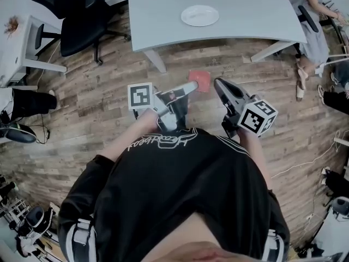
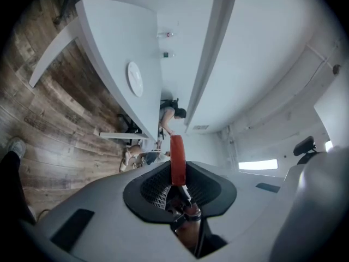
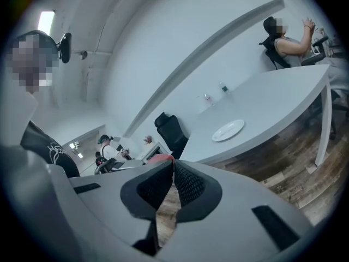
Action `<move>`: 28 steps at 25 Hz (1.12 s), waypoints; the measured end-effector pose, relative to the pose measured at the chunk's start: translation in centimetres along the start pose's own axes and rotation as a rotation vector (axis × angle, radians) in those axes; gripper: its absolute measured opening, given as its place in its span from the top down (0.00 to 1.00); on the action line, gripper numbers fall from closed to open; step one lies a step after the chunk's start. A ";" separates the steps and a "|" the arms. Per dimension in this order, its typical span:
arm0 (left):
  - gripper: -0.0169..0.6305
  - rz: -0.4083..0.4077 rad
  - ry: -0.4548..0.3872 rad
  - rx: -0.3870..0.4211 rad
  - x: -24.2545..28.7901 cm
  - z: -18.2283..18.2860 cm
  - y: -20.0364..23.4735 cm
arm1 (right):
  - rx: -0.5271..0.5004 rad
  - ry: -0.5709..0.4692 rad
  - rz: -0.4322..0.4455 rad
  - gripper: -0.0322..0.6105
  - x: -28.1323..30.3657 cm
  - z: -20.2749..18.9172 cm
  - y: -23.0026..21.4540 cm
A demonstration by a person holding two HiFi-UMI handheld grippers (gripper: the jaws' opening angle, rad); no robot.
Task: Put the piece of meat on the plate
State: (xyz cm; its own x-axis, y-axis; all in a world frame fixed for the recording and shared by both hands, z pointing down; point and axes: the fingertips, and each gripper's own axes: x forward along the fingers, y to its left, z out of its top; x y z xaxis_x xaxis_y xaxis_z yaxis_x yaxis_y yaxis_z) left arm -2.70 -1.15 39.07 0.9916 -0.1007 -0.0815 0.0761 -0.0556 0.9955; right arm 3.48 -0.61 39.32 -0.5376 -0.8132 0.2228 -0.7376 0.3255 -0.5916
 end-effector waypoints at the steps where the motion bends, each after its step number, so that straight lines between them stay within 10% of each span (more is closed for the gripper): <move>1: 0.85 -0.002 0.002 -0.001 0.0 1.2 -0.1 | 0.001 -0.002 -0.003 0.93 0.9 0.6 -0.3; 28: 0.85 0.052 -0.074 0.002 6.6 13.3 3.1 | 0.012 0.025 0.067 0.93 9.2 8.6 -9.9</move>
State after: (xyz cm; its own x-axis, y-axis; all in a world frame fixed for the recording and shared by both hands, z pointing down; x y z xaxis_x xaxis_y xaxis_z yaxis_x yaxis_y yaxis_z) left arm 2.73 -15.21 41.00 0.9838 -0.1762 -0.0325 0.0241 -0.0501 0.9985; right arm 9.37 -15.48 40.61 -0.5963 -0.7771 0.2016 -0.6944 0.3732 -0.6153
